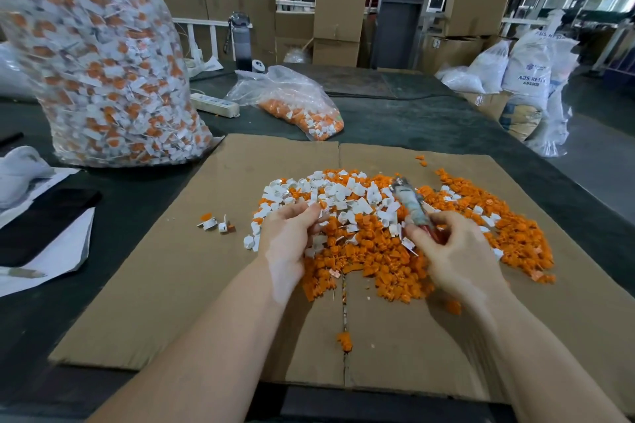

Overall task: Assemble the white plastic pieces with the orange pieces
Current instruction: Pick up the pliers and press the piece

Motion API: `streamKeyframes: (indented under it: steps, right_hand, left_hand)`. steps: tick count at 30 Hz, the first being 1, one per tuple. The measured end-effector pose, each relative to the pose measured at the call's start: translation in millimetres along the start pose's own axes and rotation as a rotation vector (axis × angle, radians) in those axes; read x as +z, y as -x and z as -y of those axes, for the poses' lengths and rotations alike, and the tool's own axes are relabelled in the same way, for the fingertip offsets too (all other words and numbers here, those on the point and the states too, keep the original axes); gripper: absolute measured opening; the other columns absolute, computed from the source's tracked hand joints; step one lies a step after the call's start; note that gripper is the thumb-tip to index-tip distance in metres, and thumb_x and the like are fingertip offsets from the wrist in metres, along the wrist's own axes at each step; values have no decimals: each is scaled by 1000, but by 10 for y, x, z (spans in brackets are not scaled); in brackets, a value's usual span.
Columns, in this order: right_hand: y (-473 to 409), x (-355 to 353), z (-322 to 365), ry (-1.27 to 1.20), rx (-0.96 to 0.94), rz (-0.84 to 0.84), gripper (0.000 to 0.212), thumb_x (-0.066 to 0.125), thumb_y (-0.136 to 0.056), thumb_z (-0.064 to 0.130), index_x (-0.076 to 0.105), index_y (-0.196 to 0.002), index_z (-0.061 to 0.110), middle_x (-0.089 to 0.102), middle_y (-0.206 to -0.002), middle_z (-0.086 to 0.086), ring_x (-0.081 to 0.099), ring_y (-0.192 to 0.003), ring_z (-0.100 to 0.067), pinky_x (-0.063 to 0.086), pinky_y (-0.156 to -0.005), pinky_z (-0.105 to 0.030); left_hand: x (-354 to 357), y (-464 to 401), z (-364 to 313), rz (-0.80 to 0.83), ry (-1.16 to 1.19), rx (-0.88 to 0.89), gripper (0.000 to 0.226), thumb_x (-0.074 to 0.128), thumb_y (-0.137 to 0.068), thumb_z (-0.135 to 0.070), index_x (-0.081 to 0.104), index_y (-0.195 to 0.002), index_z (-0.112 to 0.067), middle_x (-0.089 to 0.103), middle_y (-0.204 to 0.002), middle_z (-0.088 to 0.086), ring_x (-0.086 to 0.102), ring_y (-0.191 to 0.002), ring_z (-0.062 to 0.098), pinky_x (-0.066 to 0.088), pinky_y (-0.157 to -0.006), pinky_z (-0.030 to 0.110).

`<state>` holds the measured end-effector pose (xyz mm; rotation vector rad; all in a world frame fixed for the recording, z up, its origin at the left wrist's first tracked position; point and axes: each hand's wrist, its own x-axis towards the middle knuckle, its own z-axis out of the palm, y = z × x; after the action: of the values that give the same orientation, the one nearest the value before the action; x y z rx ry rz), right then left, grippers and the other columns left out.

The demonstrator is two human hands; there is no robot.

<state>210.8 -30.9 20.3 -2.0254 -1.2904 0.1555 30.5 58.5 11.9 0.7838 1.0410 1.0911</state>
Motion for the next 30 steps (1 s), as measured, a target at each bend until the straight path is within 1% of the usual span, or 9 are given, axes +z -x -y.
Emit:
streamKeyframes:
  steps: [6, 10, 13, 17, 20, 23, 25, 28, 30]
  right_hand:
    - [-93, -32, -258, 295, 64, -92, 52, 58, -86, 45, 55, -122, 8, 55, -112, -14, 48, -109, -30, 40, -86, -38]
    - [-99, -21, -345, 444, 105, -74, 60, 58, -85, 50, 53, -126, 7, 54, -117, -18, 48, -113, -34, 43, -93, -46]
    - [-84, 11, -369, 516, 120, -30, 63, 52, -84, 57, 53, -125, 10, 53, -118, -16, 48, -112, -33, 43, -93, -48]
    - [-31, 36, -254, 692, 85, -37, 63, 43, -88, 60, 44, -136, 20, 45, -136, -12, 36, -129, -29, 20, -108, -52]
    - [16, 103, -29, 386, -256, -127, 41, 57, -90, 32, 56, -126, 12, 57, -124, -10, 50, -117, -25, 34, -102, -38]
    - [163, 231, 258, 51, -578, -68, 25, 63, -86, 6, 67, -110, 9, 67, -103, -5, 59, -99, -14, 41, -91, -22]
    - [230, 299, 341, -28, -647, -29, 25, 63, -84, 3, 69, -107, 11, 68, -99, -2, 59, -94, -10, 42, -87, -18]
    - [244, 323, 338, -124, -632, -17, 21, 68, -81, 4, 72, -101, 10, 68, -91, -2, 61, -87, -13, 50, -81, -23]
    - [240, 326, 321, -133, -665, -37, 17, 71, -78, 4, 72, -95, 8, 68, -86, -3, 62, -82, -14, 53, -76, -26]
  left_hand:
    - [-69, 65, -86, -52, -101, 149, 5, 61, -89, -6, 65, -92, -7, 61, -67, 2, 51, -41, 0, 40, -39, 12]
    - [-224, 67, -167, -158, -247, 225, 8, 64, -88, -13, 64, -85, -21, 65, -77, 1, 52, -57, 6, 42, -41, 11]
    - [-255, 97, -190, -134, -243, 238, 9, 64, -88, -12, 66, -86, -20, 65, -75, 1, 54, -51, 1, 41, -41, 10]
    - [-190, 162, -133, -2, -371, 301, 10, 63, -88, -15, 71, -87, -22, 66, -69, -4, 54, -53, -2, 44, -53, 13]
    - [-102, 216, -94, 113, -473, 346, 22, 62, -89, -14, 71, -75, -28, 66, -71, -7, 54, -53, -5, 44, -53, 9]
    - [-36, 254, -64, 209, -604, 370, 26, 62, -89, -16, 68, -71, -33, 66, -72, -5, 56, -61, 2, 43, -58, 11]
    - [-28, 262, -51, 253, -689, 393, 19, 61, -90, -19, 72, -77, -28, 68, -74, -1, 55, -64, 4, 39, -57, 8]
    - [-58, 257, -36, 282, -735, 399, 15, 60, -90, -20, 75, -90, -20, 64, -64, -15, 54, -58, -7, 38, -55, 5]
    - [-68, 261, -29, 296, -741, 376, 15, 60, -90, -19, 75, -91, -20, 62, -63, -17, 54, -58, -6, 39, -58, 9]
